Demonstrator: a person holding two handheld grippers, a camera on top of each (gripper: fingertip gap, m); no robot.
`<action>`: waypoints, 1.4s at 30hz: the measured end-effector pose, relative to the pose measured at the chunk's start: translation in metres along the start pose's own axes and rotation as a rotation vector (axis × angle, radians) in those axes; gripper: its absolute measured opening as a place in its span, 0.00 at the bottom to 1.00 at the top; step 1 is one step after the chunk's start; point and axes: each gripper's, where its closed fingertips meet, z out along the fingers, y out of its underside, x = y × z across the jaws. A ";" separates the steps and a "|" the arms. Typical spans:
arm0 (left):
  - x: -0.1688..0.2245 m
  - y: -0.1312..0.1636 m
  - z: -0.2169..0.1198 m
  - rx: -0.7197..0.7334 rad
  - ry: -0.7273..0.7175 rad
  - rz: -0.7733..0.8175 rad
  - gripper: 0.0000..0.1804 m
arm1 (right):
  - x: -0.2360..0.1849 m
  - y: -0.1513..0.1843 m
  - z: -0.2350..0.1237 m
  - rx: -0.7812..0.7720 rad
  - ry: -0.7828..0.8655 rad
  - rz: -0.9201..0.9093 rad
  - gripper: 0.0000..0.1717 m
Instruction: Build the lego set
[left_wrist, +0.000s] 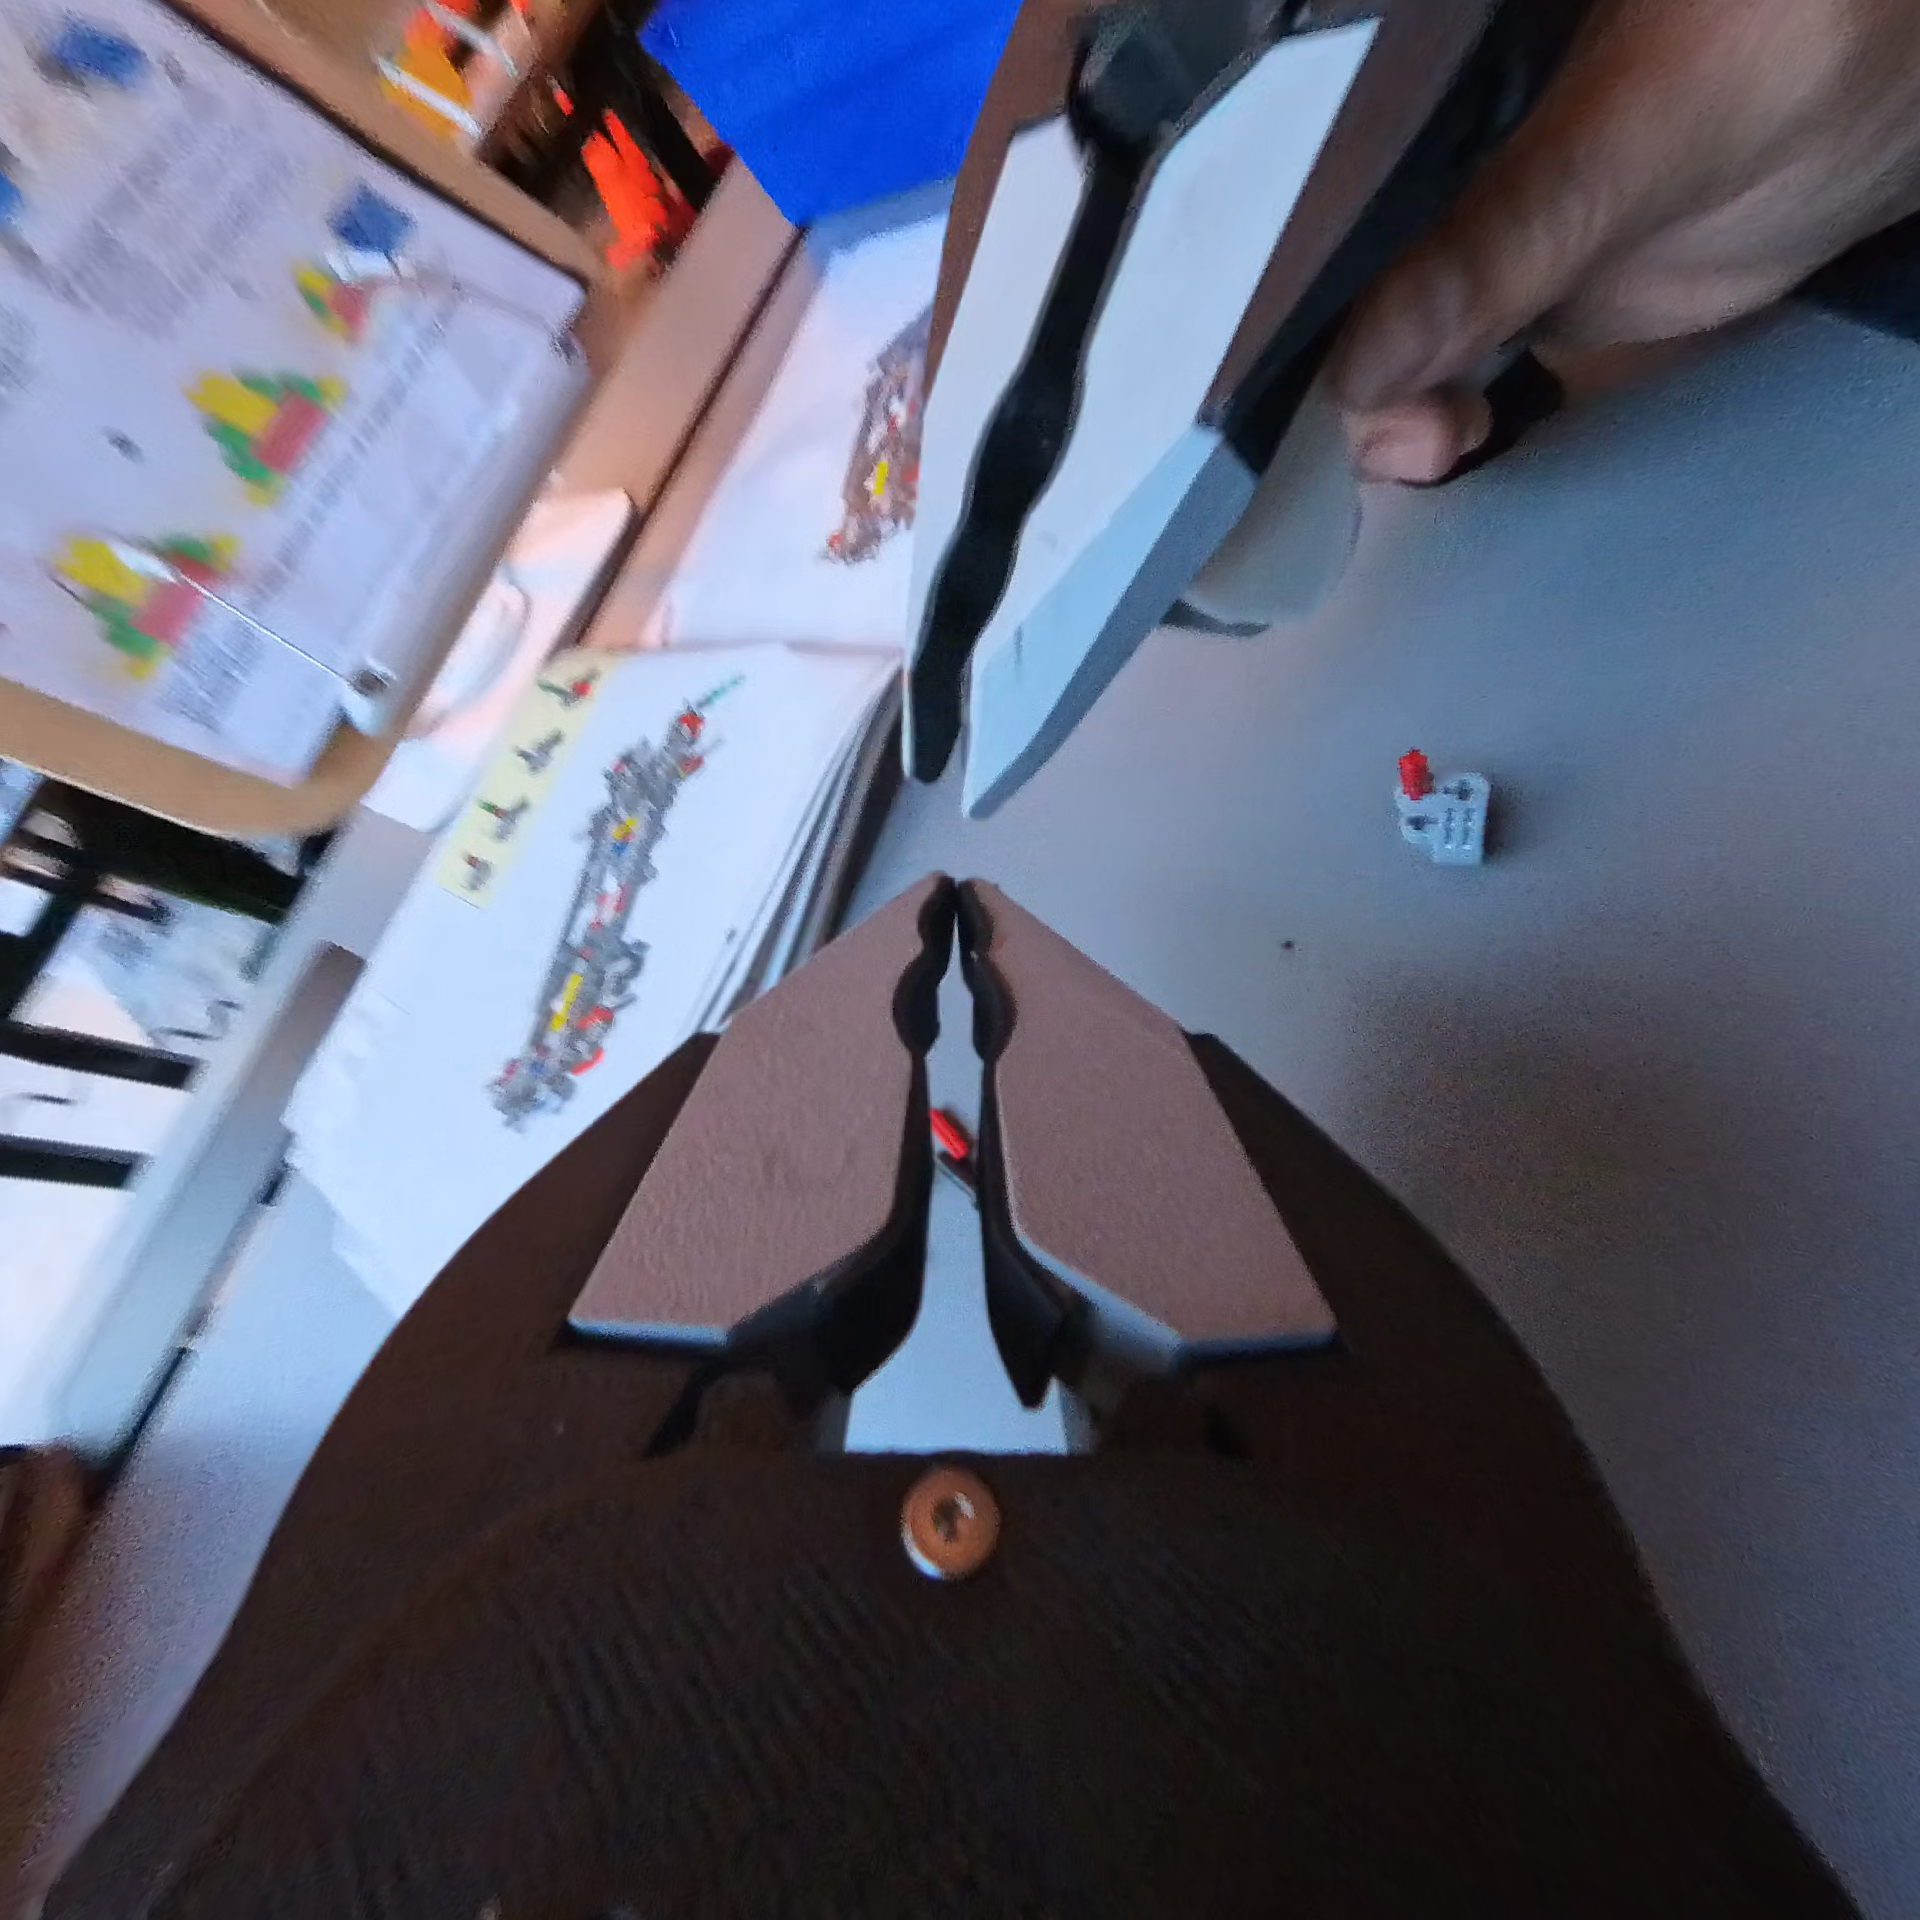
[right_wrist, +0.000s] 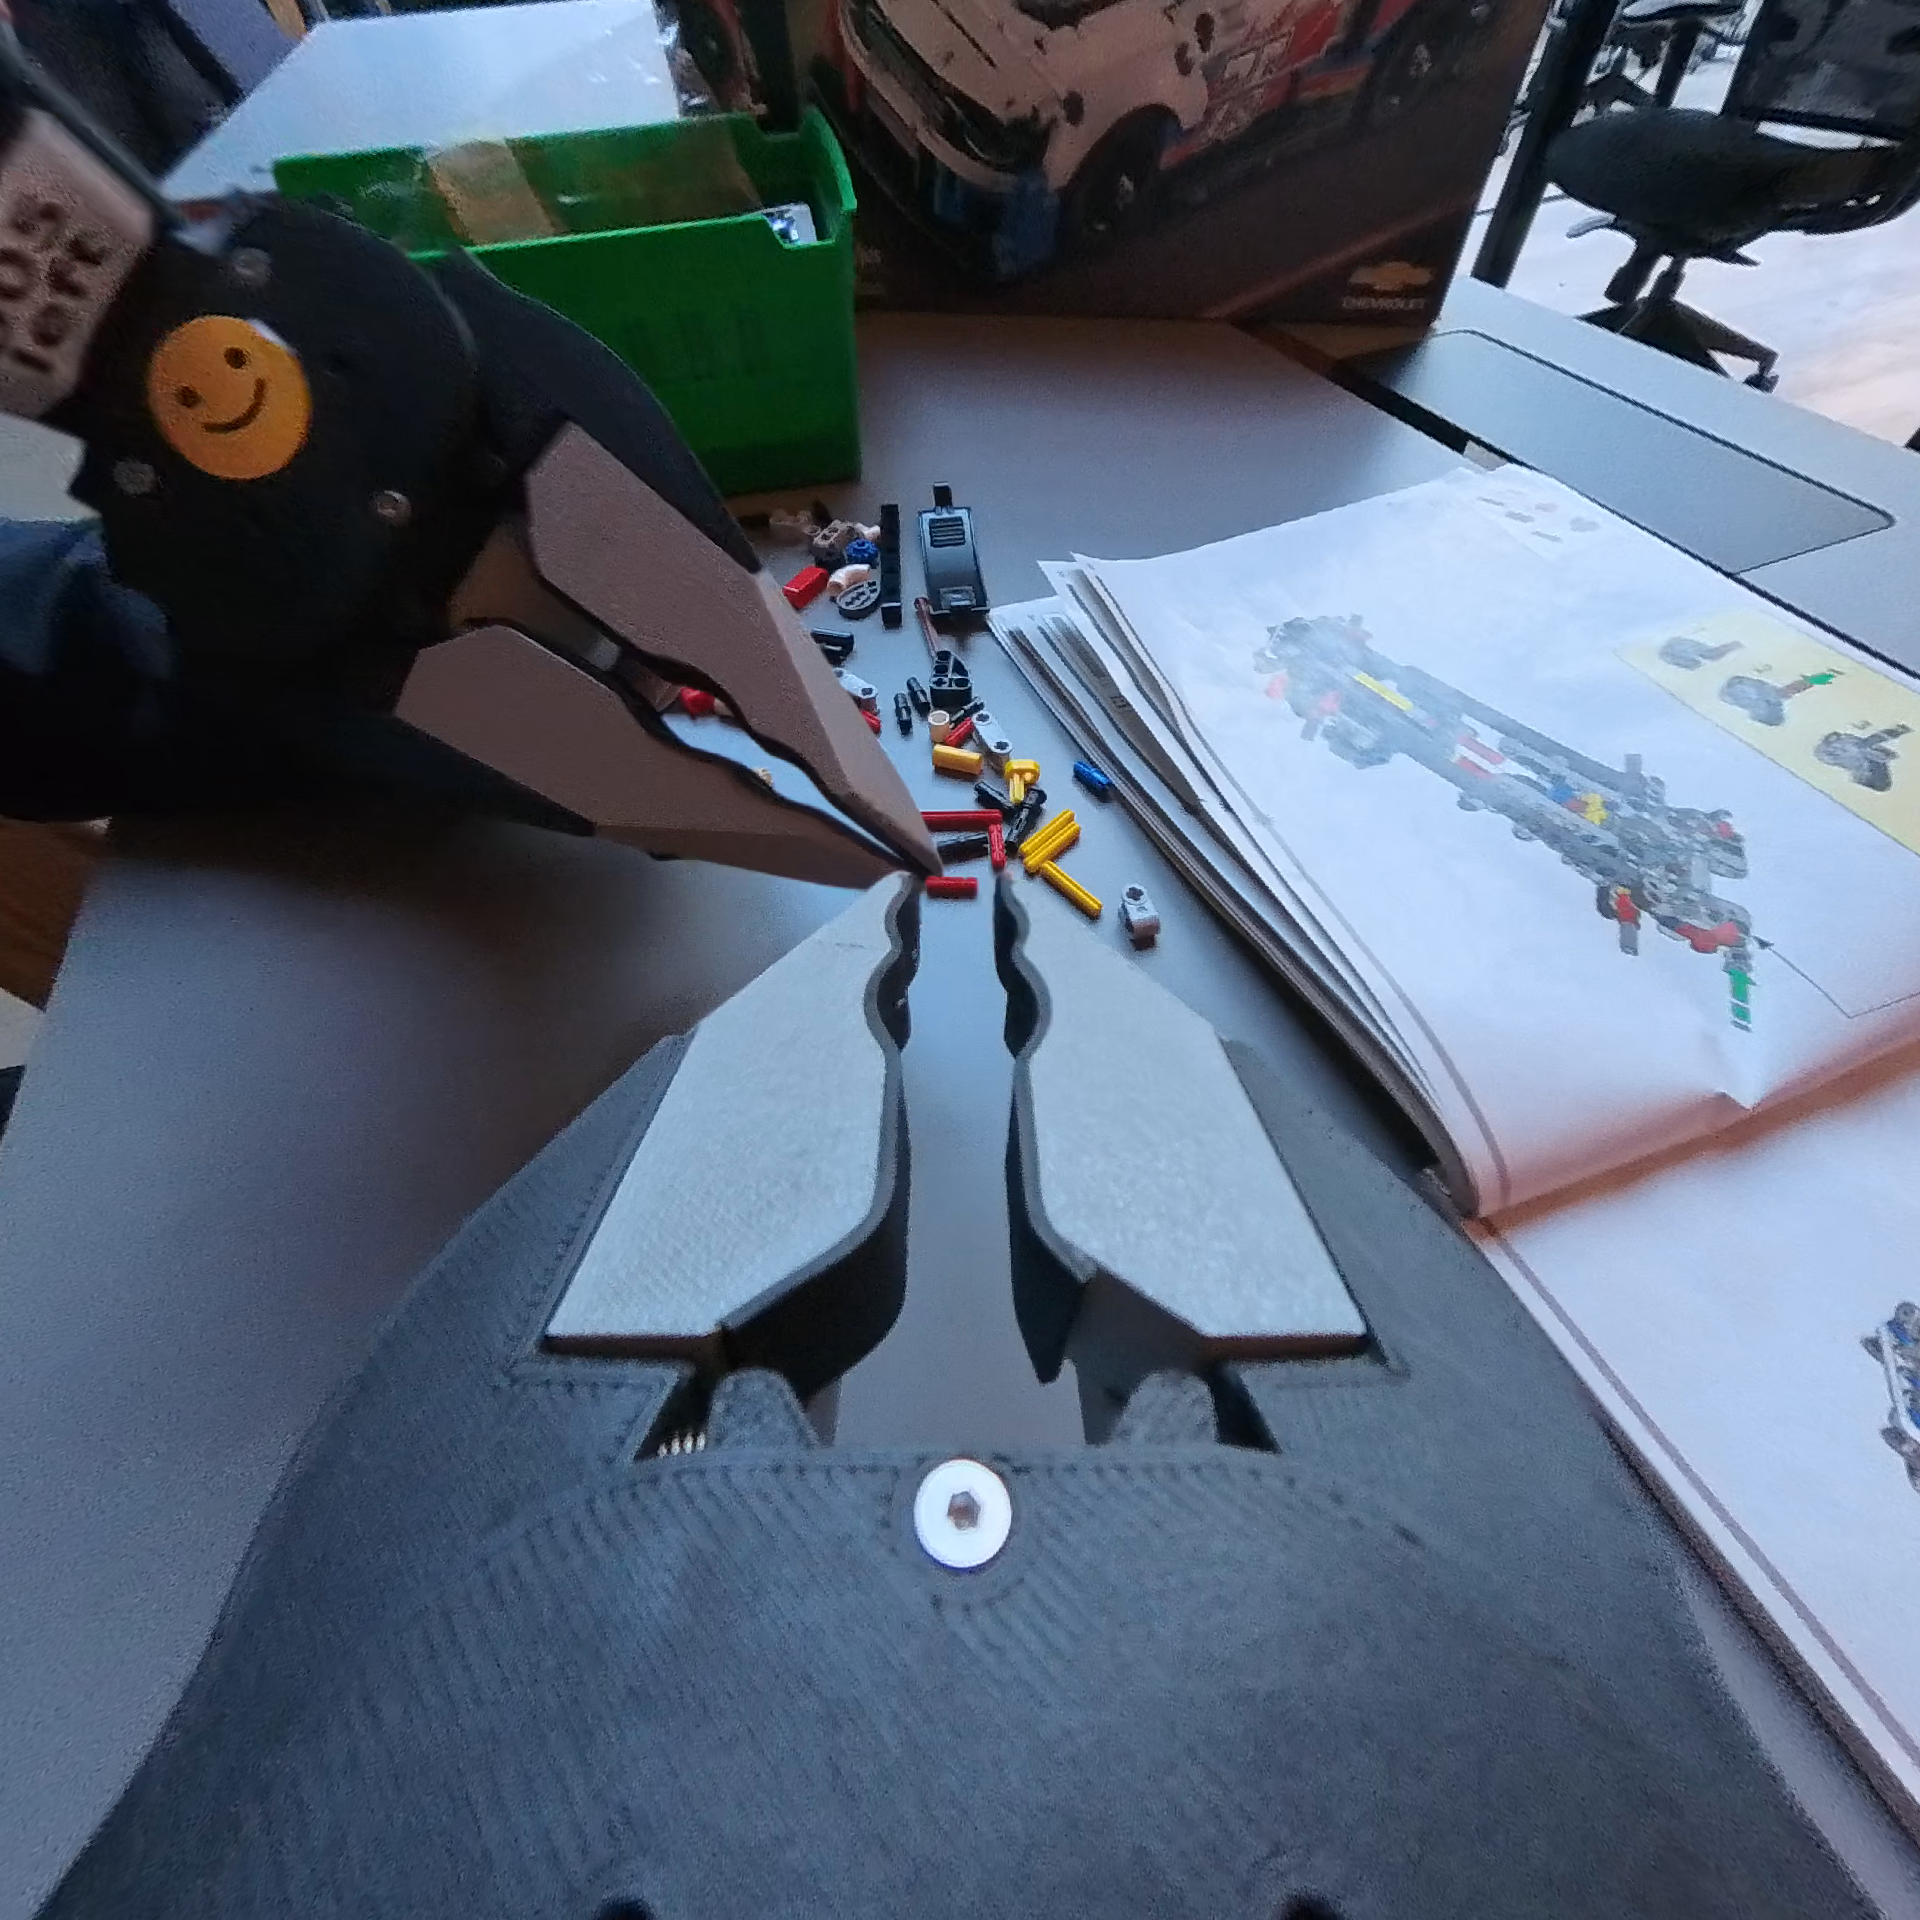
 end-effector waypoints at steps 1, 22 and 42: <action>0.000 0.003 0.001 -0.004 0.030 -0.040 0.00 | 0.000 -0.001 -0.001 0.008 -0.001 0.000 0.06; 0.057 0.070 -0.080 -0.437 0.452 -0.401 0.13 | -0.019 -0.018 -0.016 0.043 0.034 -0.139 0.06; 0.059 0.072 -0.057 -0.465 0.327 -0.554 0.04 | -0.080 0.020 0.001 -0.156 -0.148 -0.419 0.12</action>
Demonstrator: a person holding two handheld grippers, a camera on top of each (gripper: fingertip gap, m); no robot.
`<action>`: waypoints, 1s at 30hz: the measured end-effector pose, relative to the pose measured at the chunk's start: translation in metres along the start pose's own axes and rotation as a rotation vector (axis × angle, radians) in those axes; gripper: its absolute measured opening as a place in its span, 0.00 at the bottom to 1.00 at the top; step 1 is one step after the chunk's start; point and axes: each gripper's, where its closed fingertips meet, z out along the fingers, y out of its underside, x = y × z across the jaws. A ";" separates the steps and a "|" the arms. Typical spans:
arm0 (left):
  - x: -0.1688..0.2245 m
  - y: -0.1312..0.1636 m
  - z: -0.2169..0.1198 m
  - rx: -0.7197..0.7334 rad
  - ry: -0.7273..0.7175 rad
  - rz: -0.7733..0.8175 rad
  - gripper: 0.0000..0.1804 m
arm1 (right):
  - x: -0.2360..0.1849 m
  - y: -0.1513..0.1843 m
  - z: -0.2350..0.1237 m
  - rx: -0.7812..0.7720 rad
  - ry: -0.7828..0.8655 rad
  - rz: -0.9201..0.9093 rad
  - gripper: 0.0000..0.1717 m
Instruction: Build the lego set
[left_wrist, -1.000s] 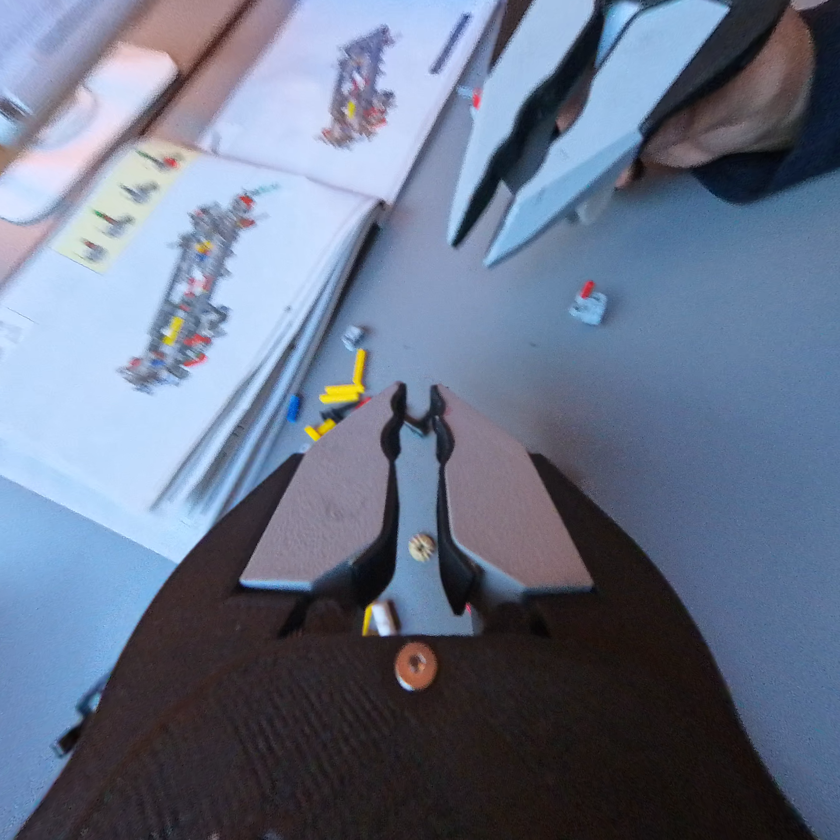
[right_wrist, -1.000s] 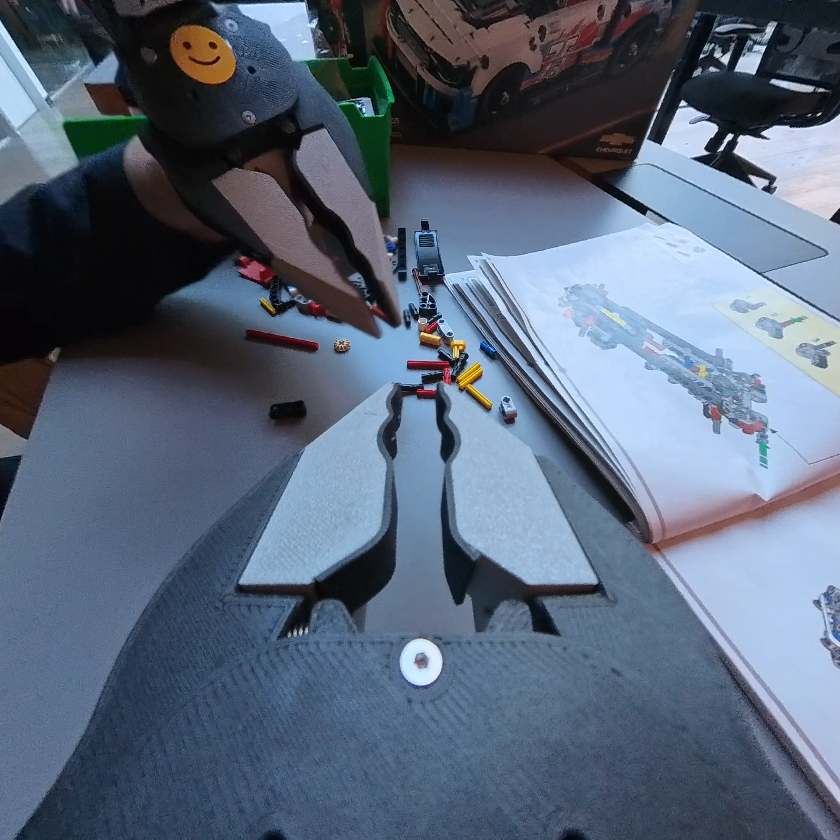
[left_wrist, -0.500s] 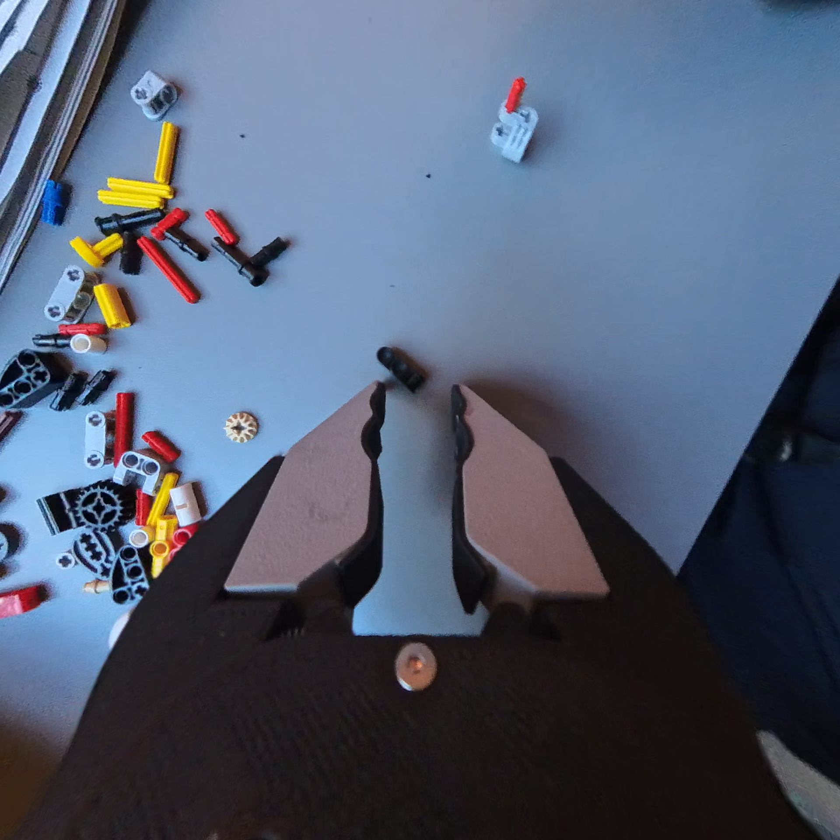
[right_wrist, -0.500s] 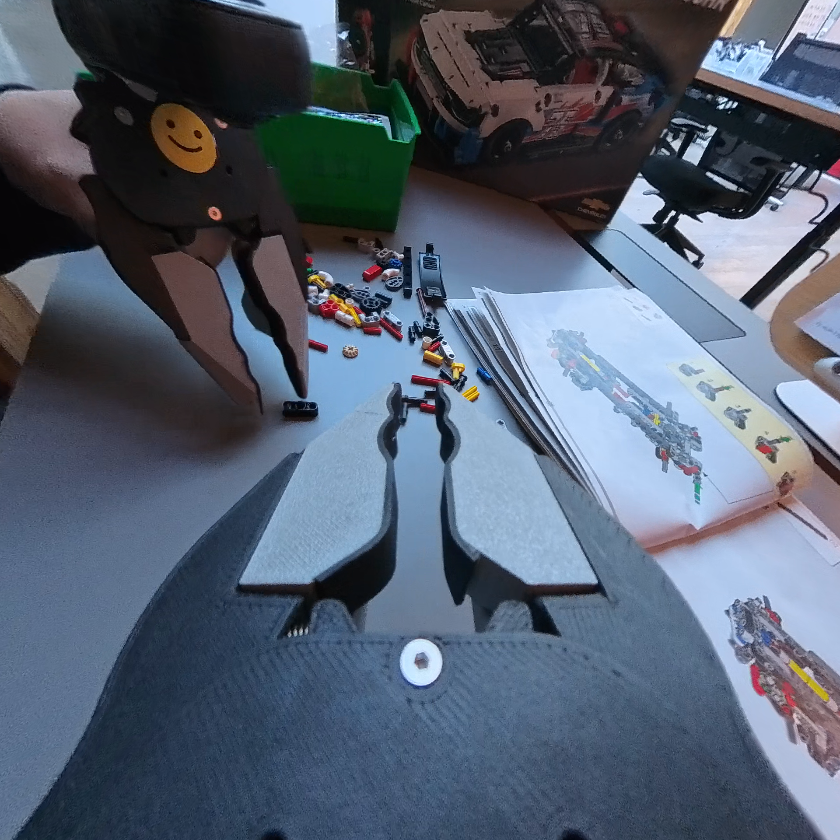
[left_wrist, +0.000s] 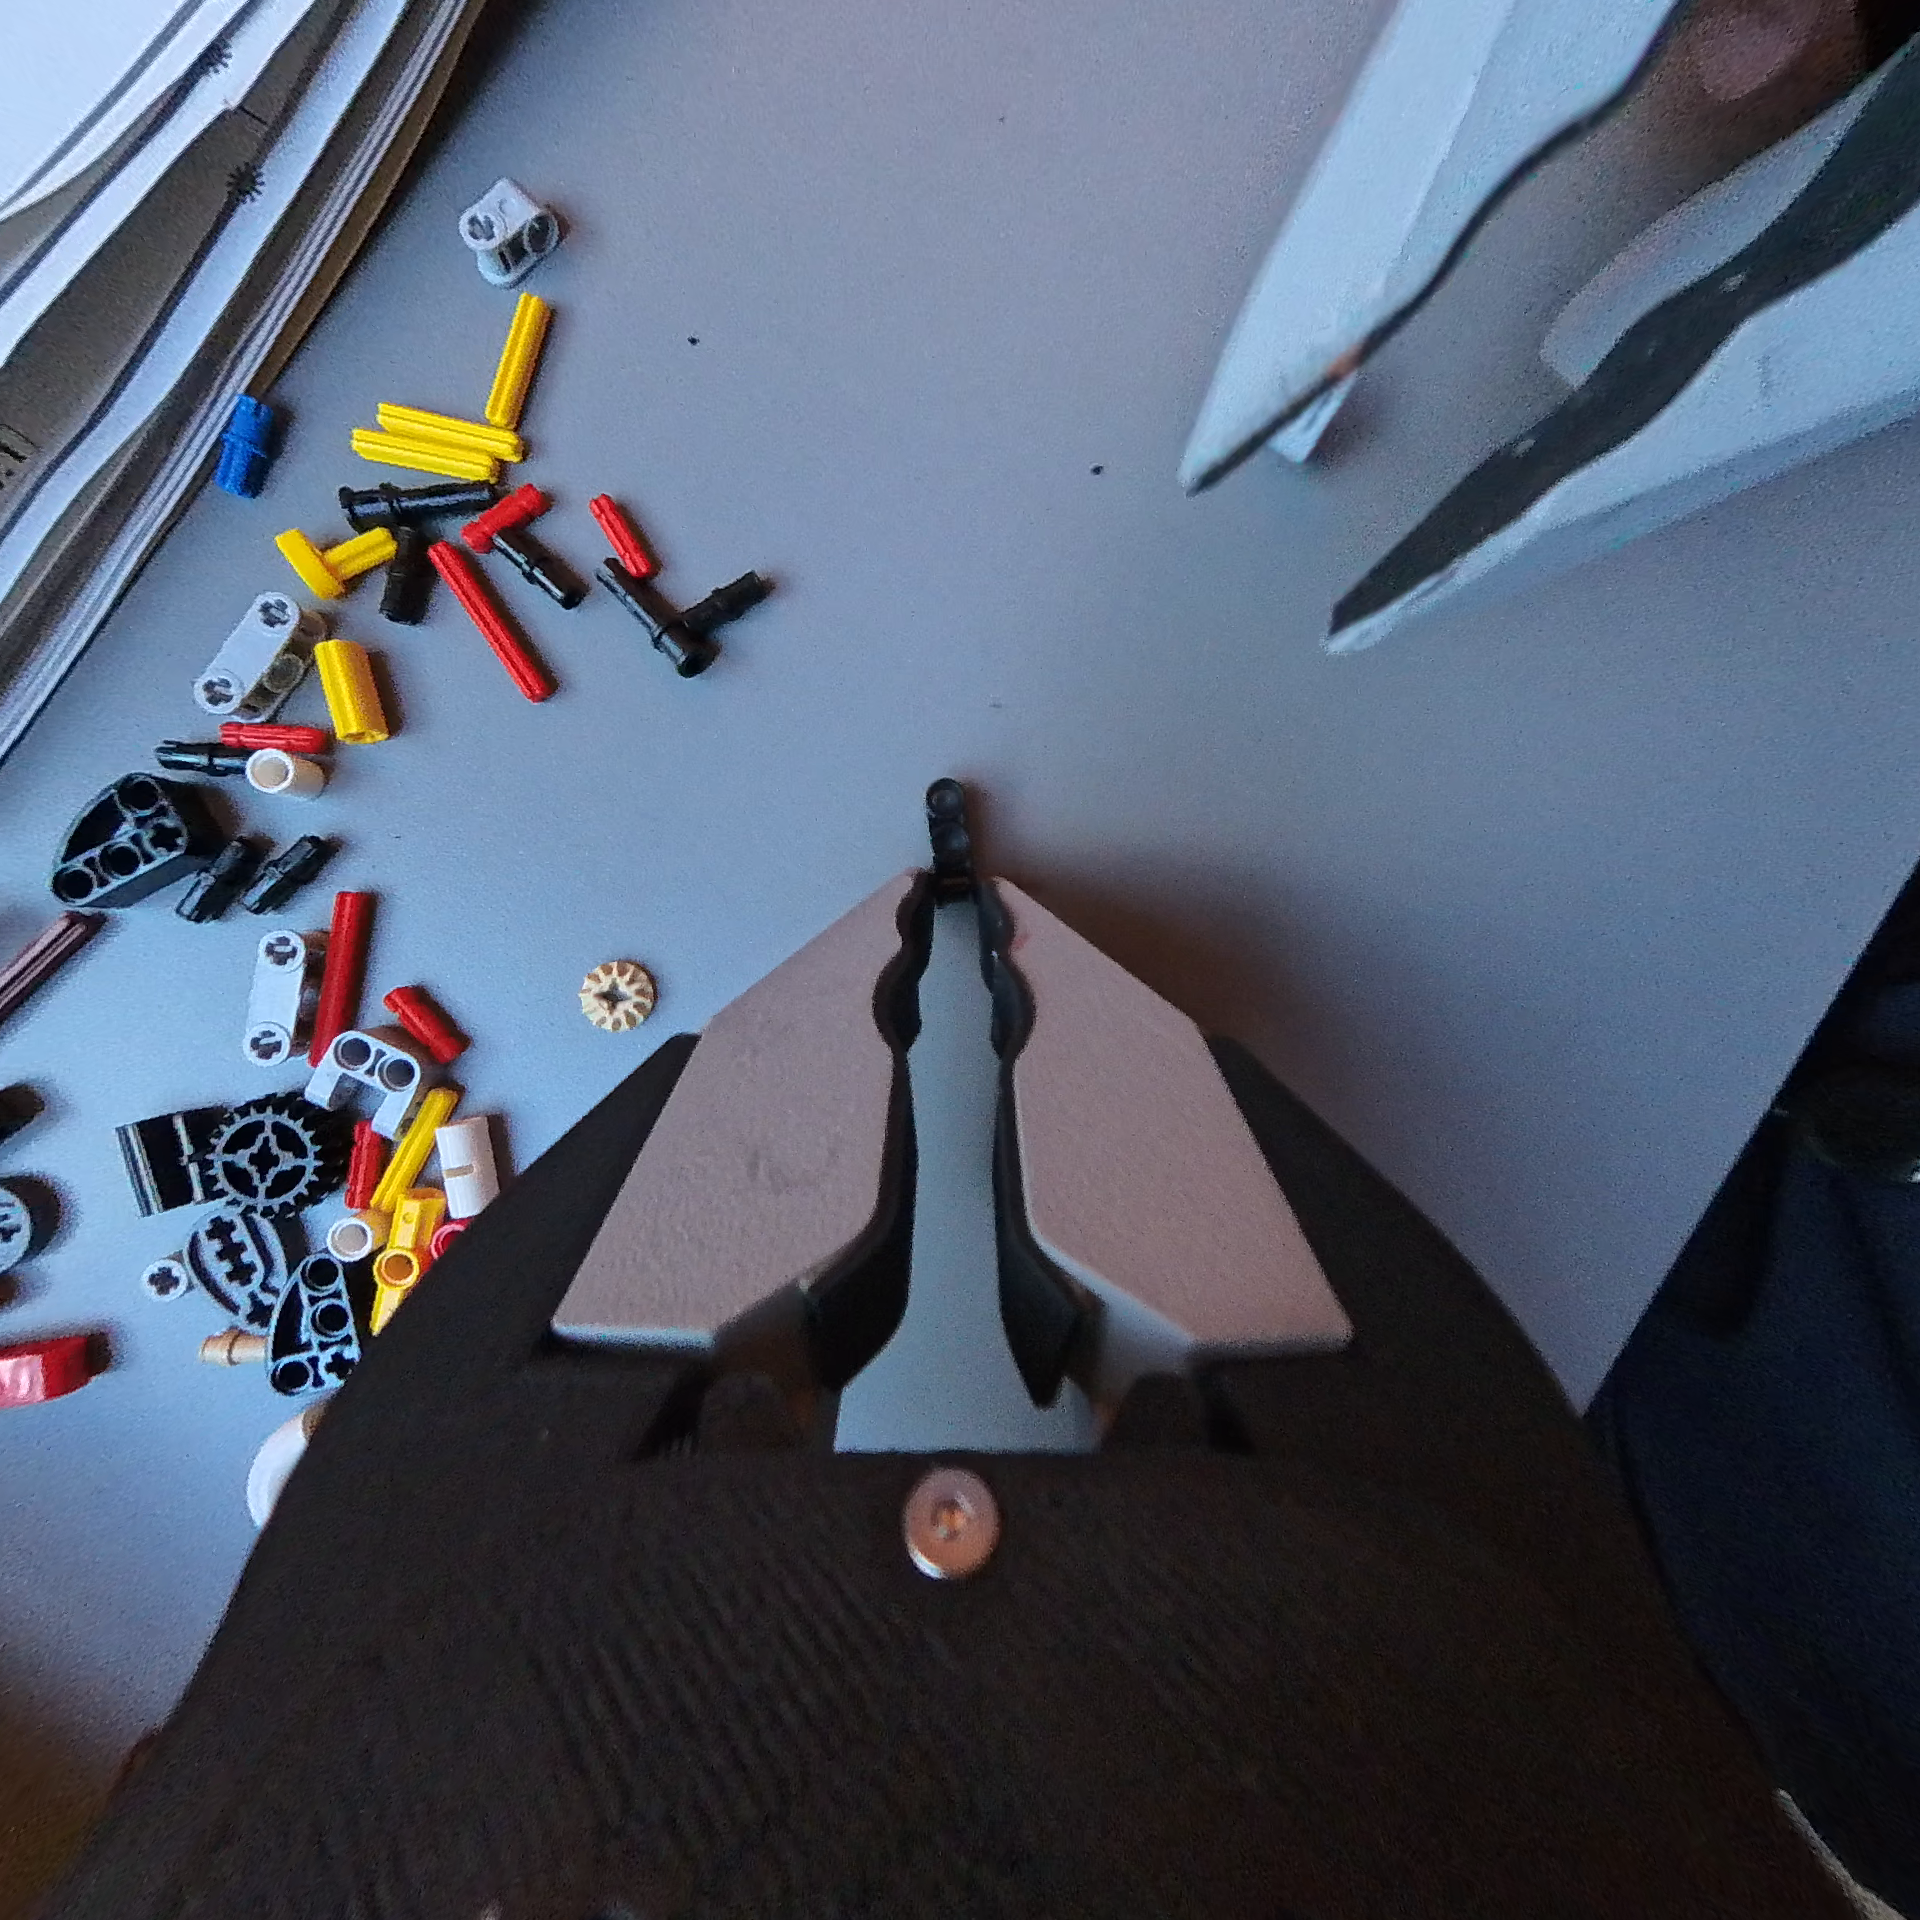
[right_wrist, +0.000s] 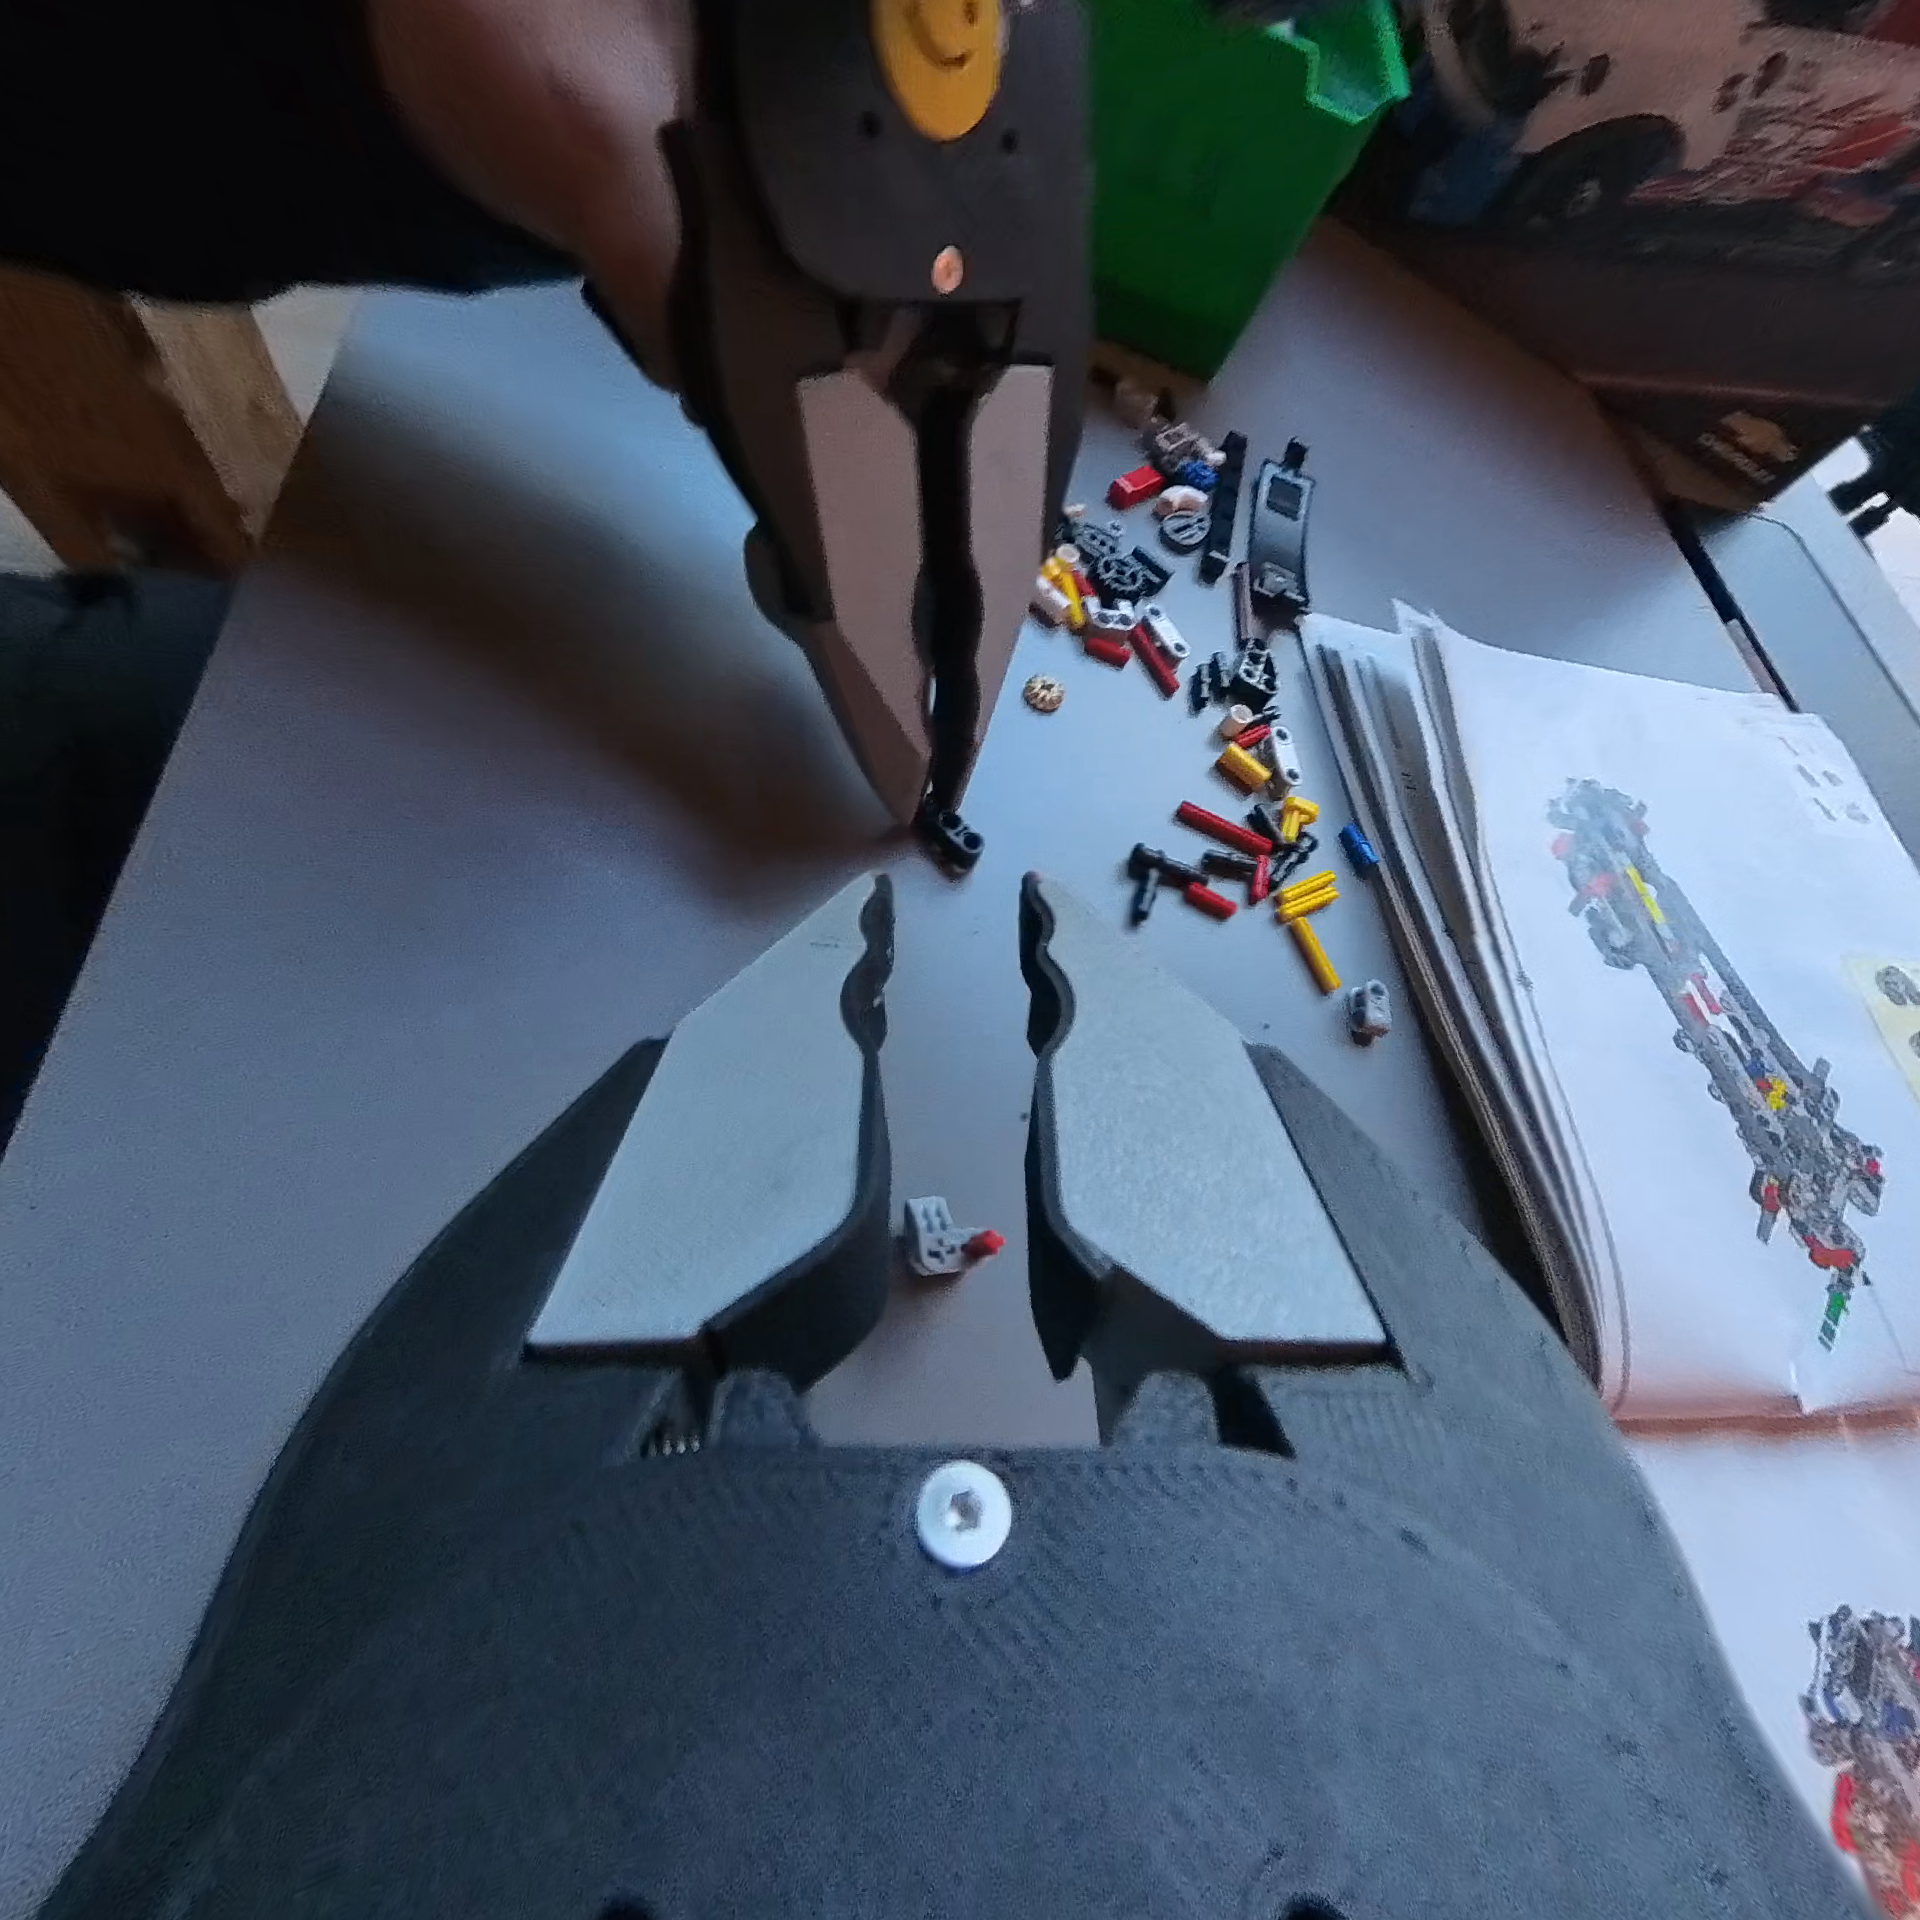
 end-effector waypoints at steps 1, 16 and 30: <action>0.000 0.001 0.000 -0.002 0.011 -0.003 0.04 | -0.003 0.002 0.002 -0.016 0.000 -0.022 0.12; 0.003 0.002 -0.001 -0.056 0.001 0.056 0.10 | 0.000 0.005 0.004 -0.049 0.053 -0.067 0.06; 0.019 -0.008 -0.009 0.013 0.200 -0.036 0.03 | 0.005 0.003 -0.003 -0.034 0.065 -0.071 0.09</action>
